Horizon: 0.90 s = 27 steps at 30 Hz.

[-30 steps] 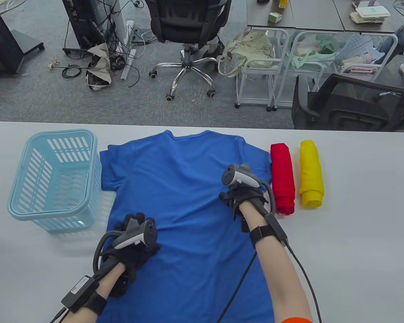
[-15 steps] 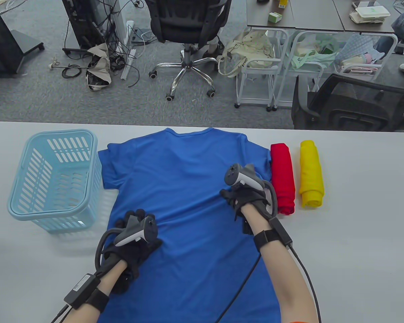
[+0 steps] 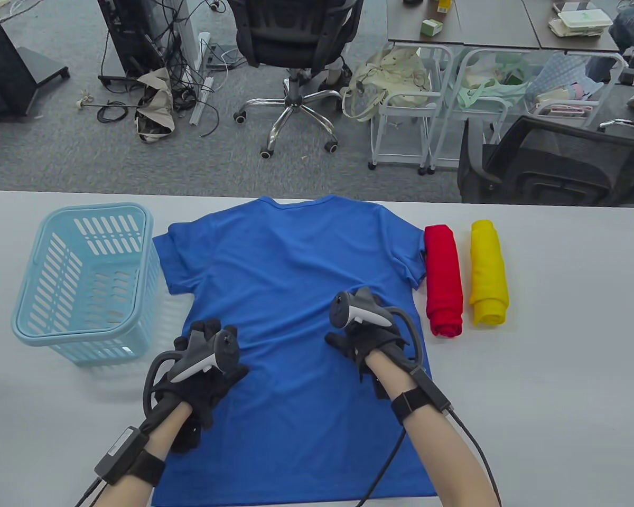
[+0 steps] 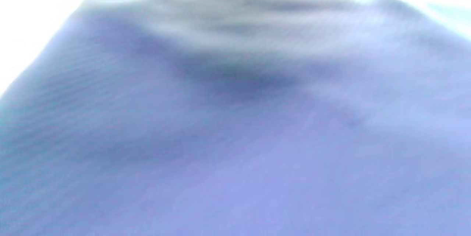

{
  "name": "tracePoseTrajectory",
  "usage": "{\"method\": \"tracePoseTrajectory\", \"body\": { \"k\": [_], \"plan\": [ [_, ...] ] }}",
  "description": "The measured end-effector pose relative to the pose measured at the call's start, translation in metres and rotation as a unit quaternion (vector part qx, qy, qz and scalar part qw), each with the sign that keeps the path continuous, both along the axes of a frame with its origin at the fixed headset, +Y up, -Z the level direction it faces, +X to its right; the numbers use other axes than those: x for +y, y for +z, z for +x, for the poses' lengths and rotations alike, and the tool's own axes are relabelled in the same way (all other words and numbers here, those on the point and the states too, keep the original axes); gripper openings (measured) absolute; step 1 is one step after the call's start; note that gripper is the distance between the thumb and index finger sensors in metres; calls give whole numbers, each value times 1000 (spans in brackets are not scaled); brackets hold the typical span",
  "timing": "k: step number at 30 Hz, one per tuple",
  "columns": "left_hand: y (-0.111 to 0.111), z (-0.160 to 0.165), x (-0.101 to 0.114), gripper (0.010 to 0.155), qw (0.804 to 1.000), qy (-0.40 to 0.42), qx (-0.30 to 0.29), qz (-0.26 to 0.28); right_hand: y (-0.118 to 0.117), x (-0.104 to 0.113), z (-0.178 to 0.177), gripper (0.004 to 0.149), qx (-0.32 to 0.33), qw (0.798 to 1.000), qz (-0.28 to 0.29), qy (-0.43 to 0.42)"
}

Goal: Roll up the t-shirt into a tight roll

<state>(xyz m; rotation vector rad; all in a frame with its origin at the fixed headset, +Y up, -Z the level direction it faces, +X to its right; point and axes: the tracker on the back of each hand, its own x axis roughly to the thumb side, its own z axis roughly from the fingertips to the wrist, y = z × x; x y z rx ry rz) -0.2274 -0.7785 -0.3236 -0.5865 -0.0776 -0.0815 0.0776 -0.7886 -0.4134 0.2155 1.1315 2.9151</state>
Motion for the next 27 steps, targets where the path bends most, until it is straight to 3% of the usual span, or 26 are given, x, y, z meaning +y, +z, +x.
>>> {"method": "tracePoseTrajectory", "body": {
  "k": [4, 7, 10, 13, 16, 20, 24, 27],
  "plan": [
    [0, -4, -17, 78, 999, -25, 1, -25, -9, 3, 14, 81, -21, 1000, -6, -10],
    [0, -5, -15, 78, 1000, -16, 0, -23, -5, 10, 14, 80, -34, 999, 11, 7],
    [-2, -3, -12, 78, 1000, -15, 0, -14, 16, 18, 0, 80, 15, 999, 34, -24],
    [-1, 0, -19, 78, 999, -23, 0, -28, 41, 11, -18, 82, 53, 997, 21, -58],
    [0, 1, -13, 78, 1000, -20, -6, -21, 52, -1, -20, 83, 82, 996, 18, -5],
    [-2, -1, 2, 76, 1000, 15, -12, -3, 53, -3, -6, 82, 65, 997, 2, -51],
    [-5, -2, 29, 70, 997, 31, -20, 63, 52, 4, 2, 82, 51, 998, 3, -49],
    [-14, -3, 38, 68, 997, 16, -17, 79, 59, 15, -7, 78, 56, 997, 24, -38]
  ]
}}
